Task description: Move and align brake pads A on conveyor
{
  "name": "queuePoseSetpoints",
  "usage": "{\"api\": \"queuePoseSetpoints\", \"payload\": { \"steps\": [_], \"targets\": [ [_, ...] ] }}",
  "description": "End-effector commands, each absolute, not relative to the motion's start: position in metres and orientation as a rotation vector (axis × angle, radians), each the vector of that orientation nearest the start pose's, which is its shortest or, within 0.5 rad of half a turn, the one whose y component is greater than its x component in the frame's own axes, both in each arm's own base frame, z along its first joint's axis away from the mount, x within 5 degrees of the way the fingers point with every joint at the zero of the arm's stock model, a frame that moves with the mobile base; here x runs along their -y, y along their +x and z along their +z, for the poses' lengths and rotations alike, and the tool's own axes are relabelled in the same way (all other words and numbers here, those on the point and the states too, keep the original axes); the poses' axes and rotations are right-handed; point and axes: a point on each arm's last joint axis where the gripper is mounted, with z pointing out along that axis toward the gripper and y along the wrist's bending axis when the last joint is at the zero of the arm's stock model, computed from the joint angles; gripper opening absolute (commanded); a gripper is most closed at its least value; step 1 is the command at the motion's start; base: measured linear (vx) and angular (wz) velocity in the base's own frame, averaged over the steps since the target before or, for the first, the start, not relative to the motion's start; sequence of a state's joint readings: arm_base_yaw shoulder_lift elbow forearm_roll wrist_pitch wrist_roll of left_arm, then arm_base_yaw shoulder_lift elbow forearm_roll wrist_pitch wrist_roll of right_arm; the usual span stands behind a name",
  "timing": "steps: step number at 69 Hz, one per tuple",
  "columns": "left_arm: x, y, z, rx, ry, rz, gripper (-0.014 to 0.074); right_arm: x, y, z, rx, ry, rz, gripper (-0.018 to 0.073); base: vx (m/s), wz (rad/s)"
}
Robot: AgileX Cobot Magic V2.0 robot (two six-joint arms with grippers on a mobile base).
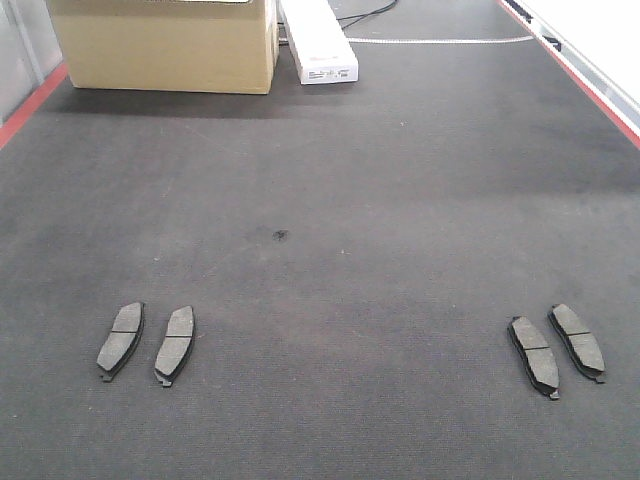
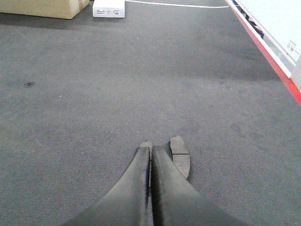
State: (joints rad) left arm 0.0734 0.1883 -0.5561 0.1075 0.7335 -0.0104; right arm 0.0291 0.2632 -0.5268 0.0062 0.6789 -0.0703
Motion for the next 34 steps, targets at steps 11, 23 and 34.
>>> {"api": "queuePoseSetpoints", "payload": {
  "steps": [11,23,34],
  "targets": [
    [-0.005,0.054,0.302,-1.697,-0.062,0.063,-0.0006,-0.001,0.053,0.325,-1.810,-0.094,-0.041,-0.0012,0.00,0.00],
    [-0.004,0.050,0.283,-1.567,-0.055,0.064,-0.0006,-0.001,0.053,0.325,-1.810,-0.094,-0.041,-0.0012,0.00,0.00],
    [-0.002,0.039,0.258,-1.478,-0.075,0.023,-0.0006,-0.001,0.053,0.325,-1.810,-0.094,-0.041,-0.0012,0.00,0.00]
  ]
}}
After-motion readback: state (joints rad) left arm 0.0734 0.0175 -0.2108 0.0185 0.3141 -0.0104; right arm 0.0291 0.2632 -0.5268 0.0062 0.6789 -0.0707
